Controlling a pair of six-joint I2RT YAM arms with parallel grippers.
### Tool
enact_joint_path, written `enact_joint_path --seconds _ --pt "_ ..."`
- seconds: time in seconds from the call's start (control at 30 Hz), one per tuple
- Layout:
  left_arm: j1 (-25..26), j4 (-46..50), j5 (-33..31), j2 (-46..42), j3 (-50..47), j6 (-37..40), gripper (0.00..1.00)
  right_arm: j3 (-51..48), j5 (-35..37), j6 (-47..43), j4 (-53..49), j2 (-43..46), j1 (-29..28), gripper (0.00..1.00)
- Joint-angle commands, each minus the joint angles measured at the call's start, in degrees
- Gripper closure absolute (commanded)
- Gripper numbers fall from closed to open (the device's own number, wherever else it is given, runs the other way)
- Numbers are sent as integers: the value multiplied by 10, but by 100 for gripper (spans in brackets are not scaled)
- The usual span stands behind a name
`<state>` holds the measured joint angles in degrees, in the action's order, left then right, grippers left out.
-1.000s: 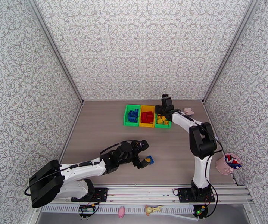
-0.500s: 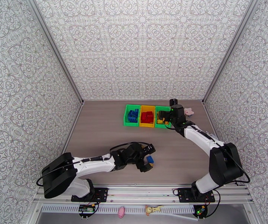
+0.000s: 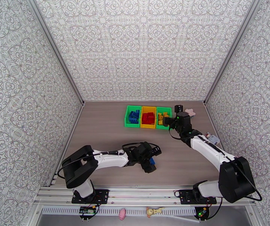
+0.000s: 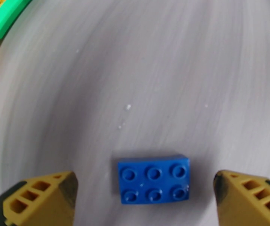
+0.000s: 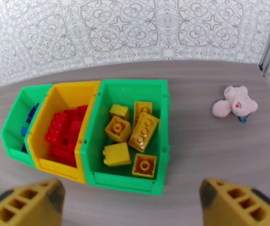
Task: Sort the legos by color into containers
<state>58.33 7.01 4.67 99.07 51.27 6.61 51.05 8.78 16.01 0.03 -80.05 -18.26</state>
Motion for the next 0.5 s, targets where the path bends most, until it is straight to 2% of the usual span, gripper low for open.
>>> enact_joint_path --seconds 0.0,0.2,0.3,0.43,0.47 --pt "-6 28 19 22 24 2 3 -15 18 -6 10 10 4 3" --pt "-13 33 46 39 25 -4 14 -20 22 -8 7 16 4 3" --pt "-13 34 51 42 22 2 27 -23 25 -10 6 20 4 3" --pt "-13 28 55 42 17 1 51 -24 22 -8 3 23 4 3" --pt "-14 27 53 41 16 0 52 -24 21 -8 2 25 4 4"
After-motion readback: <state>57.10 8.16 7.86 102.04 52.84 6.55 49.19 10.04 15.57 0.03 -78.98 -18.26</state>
